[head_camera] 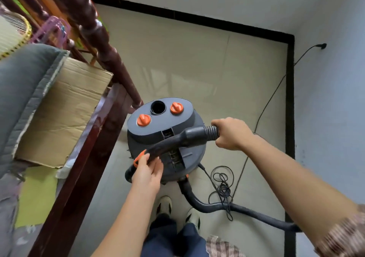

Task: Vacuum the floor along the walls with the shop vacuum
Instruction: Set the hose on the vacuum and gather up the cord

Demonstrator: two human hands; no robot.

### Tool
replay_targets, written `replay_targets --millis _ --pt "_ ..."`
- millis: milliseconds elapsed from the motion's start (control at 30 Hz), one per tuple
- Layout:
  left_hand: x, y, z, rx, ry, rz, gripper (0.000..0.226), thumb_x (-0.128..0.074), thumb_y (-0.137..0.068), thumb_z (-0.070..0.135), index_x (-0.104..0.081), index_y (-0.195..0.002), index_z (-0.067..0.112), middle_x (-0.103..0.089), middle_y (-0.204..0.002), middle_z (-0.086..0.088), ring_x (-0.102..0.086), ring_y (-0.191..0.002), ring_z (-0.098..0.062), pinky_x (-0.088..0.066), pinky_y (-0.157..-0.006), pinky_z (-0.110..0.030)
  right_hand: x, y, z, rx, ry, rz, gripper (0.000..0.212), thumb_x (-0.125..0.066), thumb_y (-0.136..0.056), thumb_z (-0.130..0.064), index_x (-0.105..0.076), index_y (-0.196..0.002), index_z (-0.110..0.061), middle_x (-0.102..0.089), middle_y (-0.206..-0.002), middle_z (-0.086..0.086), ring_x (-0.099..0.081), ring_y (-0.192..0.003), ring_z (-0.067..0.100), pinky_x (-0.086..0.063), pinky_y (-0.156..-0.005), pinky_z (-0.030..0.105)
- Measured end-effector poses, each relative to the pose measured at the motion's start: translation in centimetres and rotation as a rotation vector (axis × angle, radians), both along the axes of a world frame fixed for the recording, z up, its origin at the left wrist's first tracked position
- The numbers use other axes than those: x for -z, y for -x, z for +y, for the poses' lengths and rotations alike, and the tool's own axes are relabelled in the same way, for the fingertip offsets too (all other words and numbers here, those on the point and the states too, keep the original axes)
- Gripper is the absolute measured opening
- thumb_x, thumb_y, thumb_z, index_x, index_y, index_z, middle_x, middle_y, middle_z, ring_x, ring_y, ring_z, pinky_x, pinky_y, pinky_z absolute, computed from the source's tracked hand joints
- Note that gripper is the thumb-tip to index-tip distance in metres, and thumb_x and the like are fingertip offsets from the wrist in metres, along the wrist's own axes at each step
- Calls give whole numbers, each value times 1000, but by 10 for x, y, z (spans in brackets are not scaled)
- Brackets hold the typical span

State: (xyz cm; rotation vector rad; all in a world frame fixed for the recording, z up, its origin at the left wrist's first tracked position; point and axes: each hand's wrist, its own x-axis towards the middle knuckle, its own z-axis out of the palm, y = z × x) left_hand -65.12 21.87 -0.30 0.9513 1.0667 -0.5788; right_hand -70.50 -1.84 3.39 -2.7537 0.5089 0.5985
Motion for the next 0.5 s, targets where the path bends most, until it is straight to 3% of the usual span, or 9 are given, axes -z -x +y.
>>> replay_targets --millis 67,100,167,233,267,333,400,500 --pt "11 -4 9 134 -189 31 19 -56 -96 21 -59 -111 11 -52 -89 -8 -51 -78 -17 -46 -92 -30 -4 -32 16 -181 76 12 18 -56 -74 -18 -52 -91 -21 -62 -87 4 -54 -76 33 -36 -62 30" --pt "16 -4 13 229 -295 19 27 -58 -93 25 -57 -115 10 -51 -96 -8 -51 -82 -19 -45 -90 -32 -5 -49 26 -279 115 3 20 -57 -75 -18 -52 -95 -21 -63 -93 5 -58 -81 33 -36 -64 30" --pt "22 -4 16 551 -611 -106 51 -64 -87 28 -48 -132 11 -49 -126 -12 -47 -113 -29 -43 -96 -42 -6 -81 47 -462 170 -52 25 -59 -77 -18 -55 -102 -21 -63 -99 5 -61 -91 31 -36 -69 32" --pt "29 -9 17 811 -829 -397 75 -72 -82 25 -35 -147 22 -32 -151 -6 -25 -136 -31 -35 -107 -49 -3 -111 65 -640 194 -129 32 -62 -81 -18 -56 -112 -23 -63 -101 2 -57 -101 26 -31 -77 35" --pt "31 -15 16 865 -854 -529 76 -74 -80 24 -36 -146 28 -36 -149 -5 -26 -137 -29 -34 -109 -50 1 -123 73 -723 198 -179 37 -62 -82 -15 -56 -117 -25 -61 -101 -1 -53 -106 24 -30 -81 37" --pt "38 -33 16 880 -809 -638 59 -76 -78 25 -49 -130 31 -59 -121 2 -47 -121 -28 -43 -97 -45 15 -137 83 -813 188 -287 47 -59 -82 -5 -55 -124 -26 -55 -103 -1 -45 -115 23 -28 -93 43" --pt "47 -47 21 902 -774 -627 42 -77 -78 26 -51 -112 31 -60 -97 9 -58 -100 -26 -44 -78 -35 35 -137 84 -694 198 -369 58 -58 -79 0 -53 -129 -28 -50 -125 3 -37 -127 26 -22 -103 49" --pt "62 -56 34 963 -736 -590 41 -76 -79 25 -53 -112 28 -60 -98 9 -57 -94 -20 -42 -77 -31 68 -118 71 -133 223 -308 63 -60 -84 -8 -42 -140 -29 -36 -143 8 -32 -131 29 -26 -100 49"
